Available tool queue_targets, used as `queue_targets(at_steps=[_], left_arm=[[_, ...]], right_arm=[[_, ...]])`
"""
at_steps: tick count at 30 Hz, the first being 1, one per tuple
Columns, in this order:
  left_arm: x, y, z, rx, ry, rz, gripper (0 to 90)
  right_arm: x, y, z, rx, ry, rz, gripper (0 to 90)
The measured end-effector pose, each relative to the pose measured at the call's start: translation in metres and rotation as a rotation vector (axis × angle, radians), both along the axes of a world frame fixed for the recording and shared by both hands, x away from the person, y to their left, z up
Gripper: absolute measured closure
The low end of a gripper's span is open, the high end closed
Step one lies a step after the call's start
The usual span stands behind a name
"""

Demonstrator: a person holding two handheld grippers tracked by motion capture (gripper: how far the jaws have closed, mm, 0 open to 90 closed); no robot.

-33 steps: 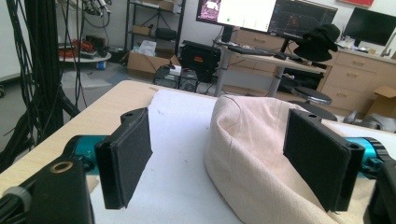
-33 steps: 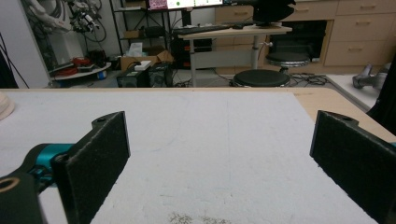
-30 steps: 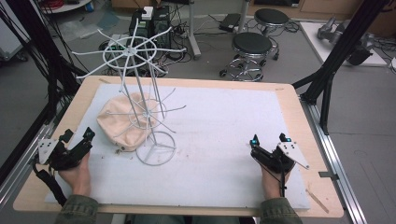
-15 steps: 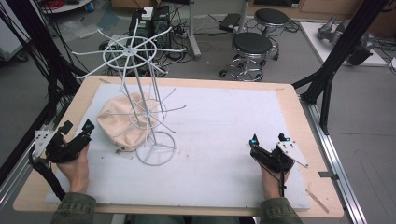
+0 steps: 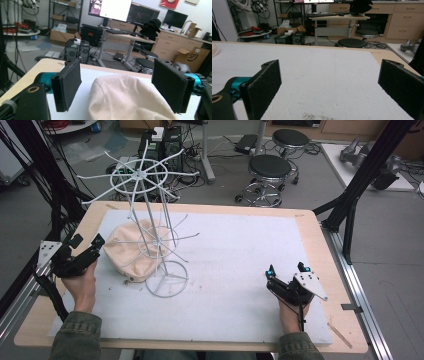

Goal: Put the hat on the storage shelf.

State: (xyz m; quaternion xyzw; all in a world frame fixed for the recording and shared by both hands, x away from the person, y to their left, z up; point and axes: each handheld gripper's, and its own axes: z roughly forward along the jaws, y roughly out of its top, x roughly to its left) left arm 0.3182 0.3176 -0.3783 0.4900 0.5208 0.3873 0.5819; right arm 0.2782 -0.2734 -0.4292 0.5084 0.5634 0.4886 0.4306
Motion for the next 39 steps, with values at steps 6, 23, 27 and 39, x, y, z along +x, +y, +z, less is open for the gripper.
queue_targets(at_steps=[6,23,27,39], left_arm=[[0.013,-0.006,0.011,-0.029,0.022,-0.074,24.9],[0.055,-0.038,0.03,0.085,0.103,-0.134,27.3],[0.066,-0.044,0.03,0.081,0.108,-0.141,27.3],[0.101,-0.064,0.029,0.136,0.182,-0.153,26.5]], right_arm=[[-0.001,-0.002,0.0,-0.002,-0.003,-0.006,3.8],[0.0,-0.001,0.0,0.009,0.011,0.008,3.8],[-0.001,-0.002,0.0,0.009,0.004,0.009,3.8],[0.0,-0.002,0.0,0.02,0.007,0.016,3.8]])
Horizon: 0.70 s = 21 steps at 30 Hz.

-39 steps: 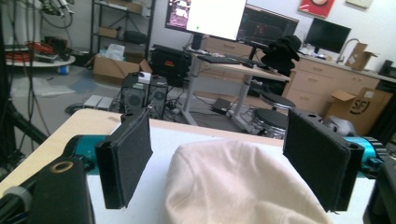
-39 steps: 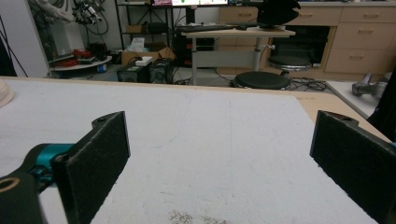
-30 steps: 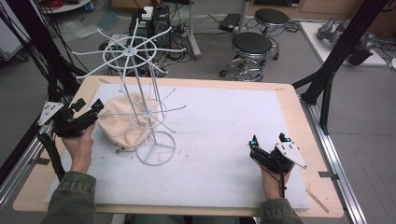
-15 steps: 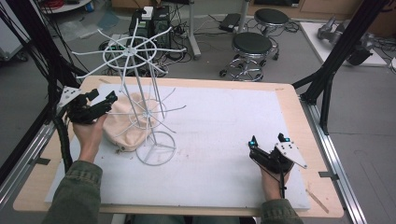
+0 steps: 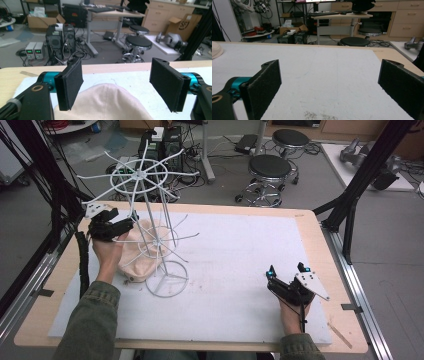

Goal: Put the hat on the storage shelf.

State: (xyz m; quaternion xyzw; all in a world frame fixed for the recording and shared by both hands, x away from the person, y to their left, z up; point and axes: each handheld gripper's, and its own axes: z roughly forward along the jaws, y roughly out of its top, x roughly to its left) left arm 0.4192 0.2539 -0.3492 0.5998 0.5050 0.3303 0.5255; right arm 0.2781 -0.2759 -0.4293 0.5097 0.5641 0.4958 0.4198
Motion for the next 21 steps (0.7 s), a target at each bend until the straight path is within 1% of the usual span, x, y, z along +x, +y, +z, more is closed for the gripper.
queue_targets(at_steps=[2,6,10,12,13,14,16,18,19,21], left_arm=[[0.008,-0.005,0.0,0.003,0.031,-0.018,26.1],[0.02,-0.014,-0.002,-0.035,0.057,-0.044,26.3],[0.03,-0.02,-0.005,-0.021,0.09,-0.045,26.3],[0.034,-0.022,-0.007,-0.011,0.094,-0.03,26.5],[0.035,-0.022,-0.009,-0.019,0.096,-0.027,27.3],[0.037,-0.023,-0.011,-0.028,0.103,-0.028,27.6],[0.041,-0.026,-0.017,-0.018,0.131,-0.031,27.6],[0.045,-0.029,-0.022,-0.019,0.146,-0.034,27.5],[0.047,-0.031,-0.024,-0.012,0.149,-0.038,27.4],[0.05,-0.033,-0.029,-0.013,0.168,-0.046,27.4]], right_arm=[[0.0,-0.001,0.0,-0.002,-0.003,0.002,3.8],[0.0,-0.002,0.0,0.007,-0.001,0.002,3.8],[-0.001,-0.002,0.0,0.009,0.002,0.003,3.8],[-0.001,-0.002,0.0,0.008,0.001,0.002,3.8],[-0.001,-0.002,0.0,0.004,-0.003,0.003,3.8],[0.0,-0.002,0.0,0.006,-0.004,0.0,3.8],[0.001,-0.003,0.0,0.011,-0.003,-0.001,3.8],[0.001,-0.004,0.0,0.018,0.001,-0.004,3.8],[0.001,-0.004,0.0,0.02,0.001,-0.003,3.8],[0.001,-0.004,0.0,0.022,0.002,-0.001,3.8]])
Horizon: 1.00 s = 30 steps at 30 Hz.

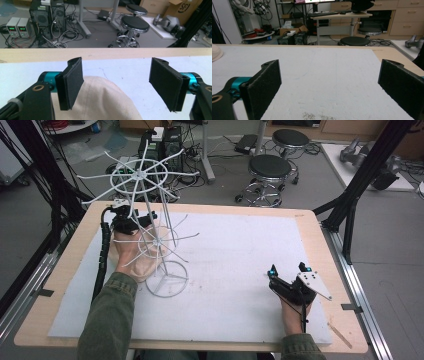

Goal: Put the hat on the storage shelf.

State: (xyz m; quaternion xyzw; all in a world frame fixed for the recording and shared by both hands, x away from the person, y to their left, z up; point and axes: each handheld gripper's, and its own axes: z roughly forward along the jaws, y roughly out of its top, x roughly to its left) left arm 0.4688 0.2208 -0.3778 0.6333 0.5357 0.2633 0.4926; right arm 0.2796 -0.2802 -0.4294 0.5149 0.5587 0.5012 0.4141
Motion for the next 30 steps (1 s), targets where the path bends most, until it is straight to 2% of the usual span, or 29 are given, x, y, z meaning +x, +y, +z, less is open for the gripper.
queue_targets(at_steps=[7,9,15,21,24,28,30], left_arm=[[0.009,-0.009,-0.02,0.021,0.127,-0.009,27.0],[0.011,-0.011,-0.022,0.01,0.144,-0.013,27.1],[0.015,-0.014,-0.031,-0.002,0.244,0.014,27.5],[0.018,-0.015,-0.034,0.0,0.278,0.031,27.9],[0.02,-0.021,-0.036,-0.016,0.299,0.043,27.9],[0.026,-0.031,-0.032,0.03,0.349,0.054,26.2],[0.029,-0.033,-0.03,0.037,0.374,0.059,24.7]], right_arm=[[0.002,0.0,-0.001,-0.005,0.005,0.007,3.8],[0.002,0.0,-0.001,-0.003,0.005,0.008,3.8],[0.001,0.0,-0.001,-0.001,0.005,0.005,3.8],[0.002,0.0,-0.001,0.002,0.009,0.011,3.8],[0.002,0.0,-0.001,0.006,0.012,0.012,3.8],[0.002,0.0,-0.001,0.002,0.006,0.017,3.8],[0.003,0.0,-0.001,0.001,0.006,0.018,3.8]])
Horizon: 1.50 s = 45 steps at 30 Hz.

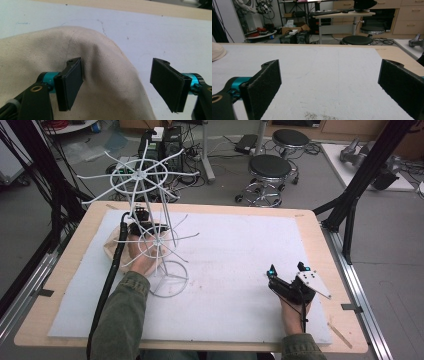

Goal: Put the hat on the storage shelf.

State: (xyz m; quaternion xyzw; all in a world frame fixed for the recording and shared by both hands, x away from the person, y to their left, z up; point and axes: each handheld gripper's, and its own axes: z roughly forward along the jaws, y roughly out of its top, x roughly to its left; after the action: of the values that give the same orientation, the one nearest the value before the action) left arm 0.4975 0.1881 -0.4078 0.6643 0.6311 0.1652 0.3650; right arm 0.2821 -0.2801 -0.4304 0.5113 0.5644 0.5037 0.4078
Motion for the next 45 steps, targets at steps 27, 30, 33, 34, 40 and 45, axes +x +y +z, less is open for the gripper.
queue_targets(at_steps=[27,30,33,34,40,45], left_arm=[[0.003,-0.019,-0.017,0.027,0.138,0.092,51.0],[0.002,-0.011,-0.019,-0.086,0.117,0.095,63.7],[0.0,-0.005,-0.022,-0.164,0.102,0.09,73.1],[-0.001,-0.003,-0.023,-0.187,0.098,0.084,75.4],[-0.005,0.002,-0.025,-0.22,0.066,0.039,80.0],[-0.016,0.009,-0.018,-0.251,0.003,0.002,80.0]], right_arm=[[0.002,0.002,-0.001,-0.015,0.005,0.018,3.9],[0.002,0.001,-0.001,-0.017,0.002,0.016,3.9],[0.003,0.001,-0.001,-0.016,0.005,0.017,3.9],[0.003,0.001,-0.001,-0.017,0.004,0.016,3.9],[0.003,0.0,-0.001,-0.019,0.008,0.015,3.9],[0.004,0.002,-0.002,-0.021,0.012,0.016,3.9]])
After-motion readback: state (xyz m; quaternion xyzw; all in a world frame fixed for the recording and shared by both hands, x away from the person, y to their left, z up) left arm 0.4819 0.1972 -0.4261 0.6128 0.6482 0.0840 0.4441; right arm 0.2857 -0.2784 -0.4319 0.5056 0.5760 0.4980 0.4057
